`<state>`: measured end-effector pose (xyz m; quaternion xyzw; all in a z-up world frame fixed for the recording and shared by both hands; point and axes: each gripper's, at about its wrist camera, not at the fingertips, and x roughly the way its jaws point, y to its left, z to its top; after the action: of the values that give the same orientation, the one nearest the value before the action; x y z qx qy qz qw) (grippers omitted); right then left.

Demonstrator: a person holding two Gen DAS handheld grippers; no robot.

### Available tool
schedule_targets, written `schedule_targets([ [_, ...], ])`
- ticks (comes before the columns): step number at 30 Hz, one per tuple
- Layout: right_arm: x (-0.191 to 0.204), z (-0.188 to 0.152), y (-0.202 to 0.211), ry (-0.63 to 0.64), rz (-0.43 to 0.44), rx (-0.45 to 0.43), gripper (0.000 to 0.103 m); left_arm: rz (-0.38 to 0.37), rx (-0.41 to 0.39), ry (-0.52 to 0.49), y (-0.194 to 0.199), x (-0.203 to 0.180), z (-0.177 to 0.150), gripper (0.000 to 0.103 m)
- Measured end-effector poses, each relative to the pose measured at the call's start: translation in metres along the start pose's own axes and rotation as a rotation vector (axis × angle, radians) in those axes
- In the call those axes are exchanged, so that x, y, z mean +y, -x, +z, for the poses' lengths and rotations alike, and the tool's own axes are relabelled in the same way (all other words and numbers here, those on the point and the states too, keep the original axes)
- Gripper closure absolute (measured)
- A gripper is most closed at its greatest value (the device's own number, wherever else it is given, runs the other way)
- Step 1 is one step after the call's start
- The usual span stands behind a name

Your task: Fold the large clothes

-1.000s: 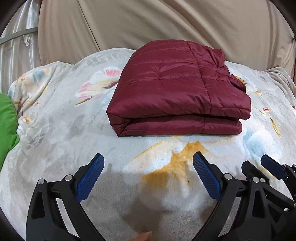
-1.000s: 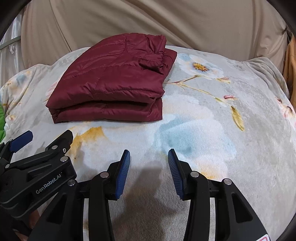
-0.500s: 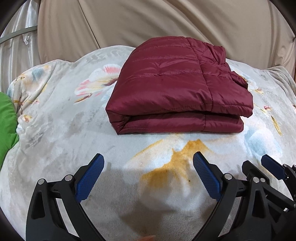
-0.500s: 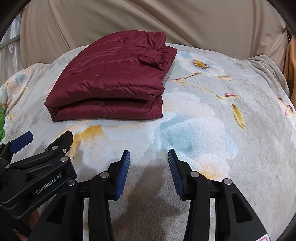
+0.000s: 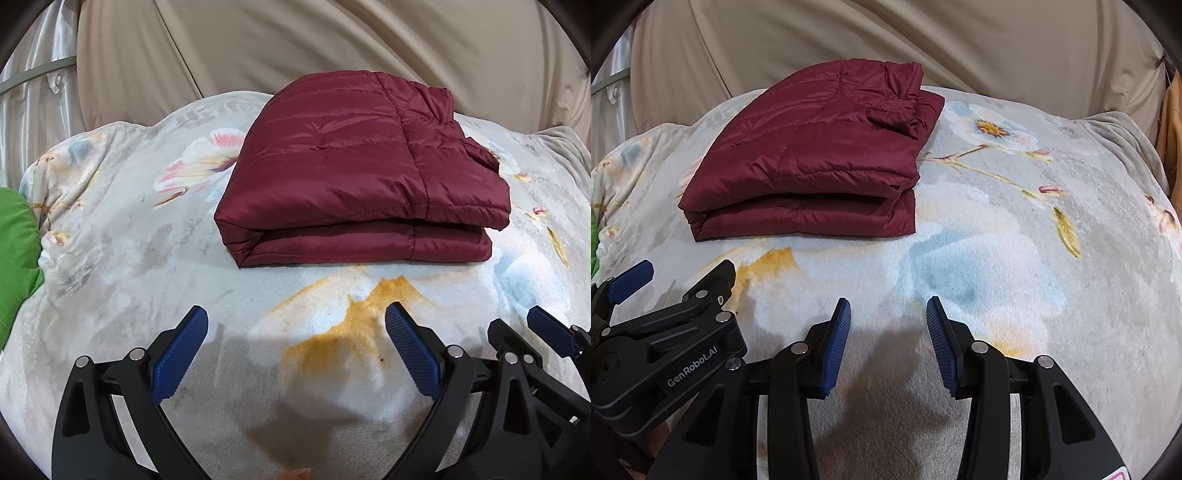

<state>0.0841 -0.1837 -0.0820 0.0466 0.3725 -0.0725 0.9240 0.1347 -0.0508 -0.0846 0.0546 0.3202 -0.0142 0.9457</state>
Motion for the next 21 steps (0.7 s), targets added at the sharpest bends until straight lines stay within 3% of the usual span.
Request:
schedule_targets([
  [21,-0.0005,-0.0003,-0.0009,0.009,-0.009,-0.002,0.06,0.014,0.012,0.007,-0.0026,0.0024,0.0,0.005],
])
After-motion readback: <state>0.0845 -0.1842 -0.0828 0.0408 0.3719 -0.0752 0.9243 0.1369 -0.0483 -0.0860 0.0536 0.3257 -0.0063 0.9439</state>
